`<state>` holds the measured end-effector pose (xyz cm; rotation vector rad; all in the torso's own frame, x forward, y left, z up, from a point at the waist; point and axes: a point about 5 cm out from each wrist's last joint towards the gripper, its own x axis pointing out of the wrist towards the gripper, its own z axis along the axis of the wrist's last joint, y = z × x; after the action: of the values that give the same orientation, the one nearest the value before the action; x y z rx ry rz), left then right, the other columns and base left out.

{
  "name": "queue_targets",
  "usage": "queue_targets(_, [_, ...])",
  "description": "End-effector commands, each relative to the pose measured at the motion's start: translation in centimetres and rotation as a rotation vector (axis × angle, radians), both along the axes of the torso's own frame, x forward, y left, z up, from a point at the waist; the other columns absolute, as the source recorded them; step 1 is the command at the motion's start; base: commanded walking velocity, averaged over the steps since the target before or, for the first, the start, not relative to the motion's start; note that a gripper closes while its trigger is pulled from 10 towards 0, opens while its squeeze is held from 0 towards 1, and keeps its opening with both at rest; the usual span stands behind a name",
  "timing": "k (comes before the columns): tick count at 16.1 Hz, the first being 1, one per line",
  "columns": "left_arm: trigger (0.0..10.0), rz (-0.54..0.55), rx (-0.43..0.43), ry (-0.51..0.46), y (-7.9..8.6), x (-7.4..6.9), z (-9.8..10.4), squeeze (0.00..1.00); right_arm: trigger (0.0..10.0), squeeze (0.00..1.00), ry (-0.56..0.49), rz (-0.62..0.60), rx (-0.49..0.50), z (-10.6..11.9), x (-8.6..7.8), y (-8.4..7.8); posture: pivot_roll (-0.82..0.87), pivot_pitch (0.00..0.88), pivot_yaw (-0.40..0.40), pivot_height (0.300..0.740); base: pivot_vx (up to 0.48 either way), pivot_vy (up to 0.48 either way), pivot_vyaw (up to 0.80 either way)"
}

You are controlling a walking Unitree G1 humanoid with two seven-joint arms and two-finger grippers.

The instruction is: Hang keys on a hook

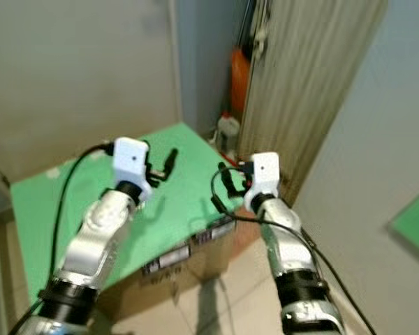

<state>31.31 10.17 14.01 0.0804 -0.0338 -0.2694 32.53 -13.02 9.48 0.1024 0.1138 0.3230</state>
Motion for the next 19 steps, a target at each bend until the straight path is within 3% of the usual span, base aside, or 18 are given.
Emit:
queue_targets(1, [10.0, 0.036, -0.004, -0.003, 0.8, 0.16, 0.14, 0.0, 10.0, 0.0, -0.027, 0.044, 0.007, 0.73, 0.26, 1.22, 0.02, 0.0, -0.005, 0.74, 0.379, 0.296, 0.0])
queue_targets(7, [10.0, 0.086, 0.003, -0.009, 1.22, 0.21, 0.11, 0.0, 10.0, 0.0, -0.025, 0.088, -0.048, 0.55, 0.2, 1.47, 0.02, 0.0, -0.021, 0.74, 0.0, 0.0, 0.8])
queue_targets(9, [10.0, 0.079, 0.02, -0.01, 1.12, 0.19, 0.07, 0.0, 10.0, 0.0, -0.018, 0.071, -0.027, 0.6, 0.36, 1.45, 0.02, 0.0, -0.021, 0.74, 0.0, 0.0, 0.0])
queue_targets(19, [10.0, 0.03, 0.064, -0.005, 0.59, 0.15, -0.14, 0.0, 10.0, 0.0, -0.047, 0.079, -0.017, 0.79, 0.12, 1.6, 0.01, 0.0, -0.011, 0.74, 0.42, 0.0, 0.0])
